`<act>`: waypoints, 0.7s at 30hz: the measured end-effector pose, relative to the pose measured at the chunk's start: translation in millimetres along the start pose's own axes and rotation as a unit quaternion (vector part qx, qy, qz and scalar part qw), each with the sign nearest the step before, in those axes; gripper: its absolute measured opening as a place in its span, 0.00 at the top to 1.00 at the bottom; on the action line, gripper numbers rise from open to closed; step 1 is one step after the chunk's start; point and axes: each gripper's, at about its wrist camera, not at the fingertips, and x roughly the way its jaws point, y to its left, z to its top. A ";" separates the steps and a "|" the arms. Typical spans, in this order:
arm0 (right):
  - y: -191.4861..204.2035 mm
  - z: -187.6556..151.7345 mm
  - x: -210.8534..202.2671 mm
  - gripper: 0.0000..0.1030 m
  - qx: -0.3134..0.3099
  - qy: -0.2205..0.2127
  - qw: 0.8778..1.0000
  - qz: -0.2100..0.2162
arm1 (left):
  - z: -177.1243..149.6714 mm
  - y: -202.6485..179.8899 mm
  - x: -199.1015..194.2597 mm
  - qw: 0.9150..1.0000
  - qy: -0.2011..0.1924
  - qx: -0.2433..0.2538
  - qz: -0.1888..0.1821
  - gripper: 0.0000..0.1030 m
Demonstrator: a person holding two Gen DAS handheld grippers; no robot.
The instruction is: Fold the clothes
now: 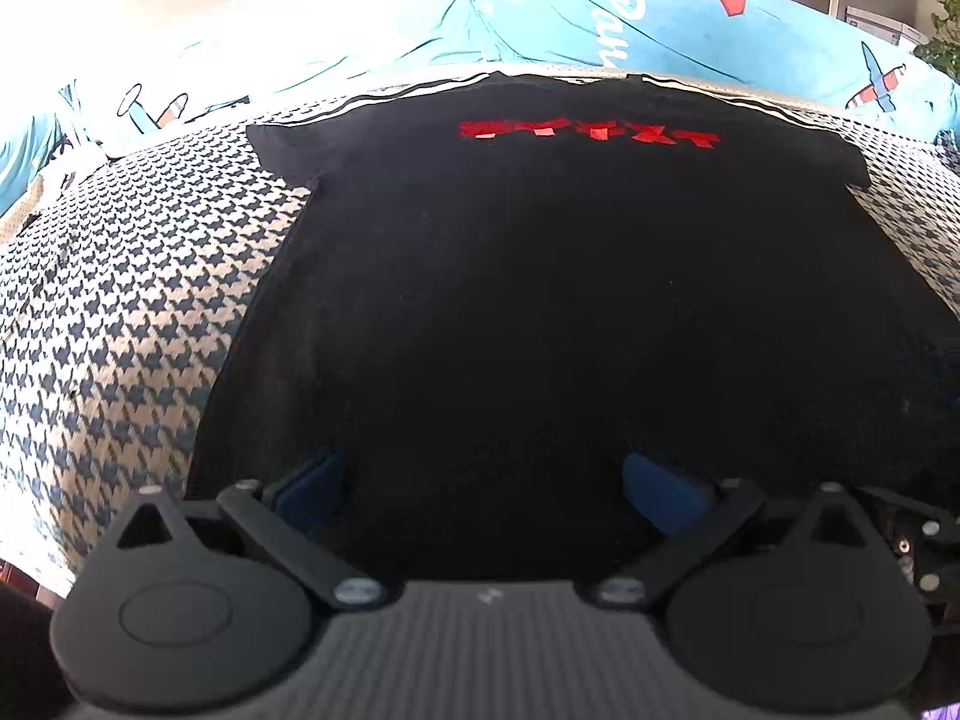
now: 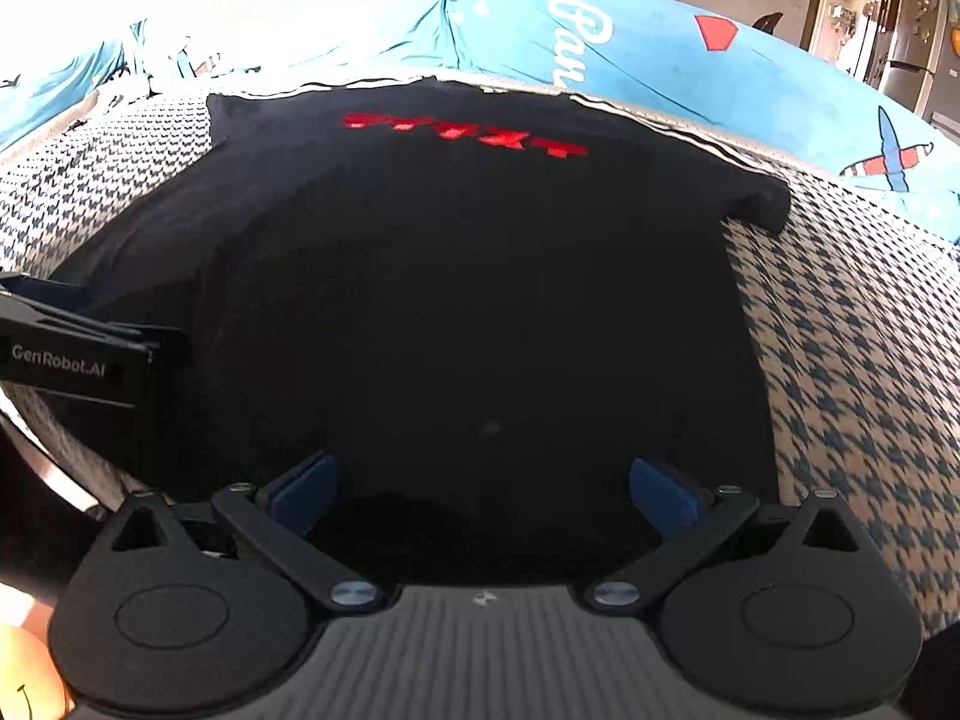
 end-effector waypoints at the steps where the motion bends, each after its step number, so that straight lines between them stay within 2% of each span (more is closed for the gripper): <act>1: -0.6 -1.7 -1.7 0.00 0.001 0.002 1.000 0.000 | -1.4 -0.1 -1.0 1.000 0.001 0.001 0.000 0.00; 6: -1.5 -9.4 -5.7 0.00 0.000 0.024 1.000 -0.005 | -6.9 -1.2 -5.7 1.000 0.009 0.004 0.000 0.00; 11: 11.3 -15.7 -7.2 0.00 -0.040 0.048 0.998 -0.028 | -12.3 -1.6 -9.6 1.000 0.018 0.003 -0.006 0.00; 13: 11.8 -17.1 -11.7 0.00 -0.040 0.045 0.998 -0.025 | -13.8 -1.9 -14.3 1.000 0.015 0.001 -0.014 0.00; 15: 7.6 -17.8 -19.4 0.00 -0.020 0.031 0.999 -0.004 | -14.8 -3.1 -19.5 1.000 0.004 0.003 -0.025 0.00; 17: 0.1 -16.4 -28.1 0.00 0.009 0.009 1.000 0.008 | -14.5 -6.7 -23.9 1.000 -0.012 0.010 -0.019 0.00; 21: -18.6 -11.5 -34.1 0.00 0.071 -0.037 0.997 -0.006 | -12.3 -5.2 -22.4 1.000 -0.021 -0.001 -0.019 0.00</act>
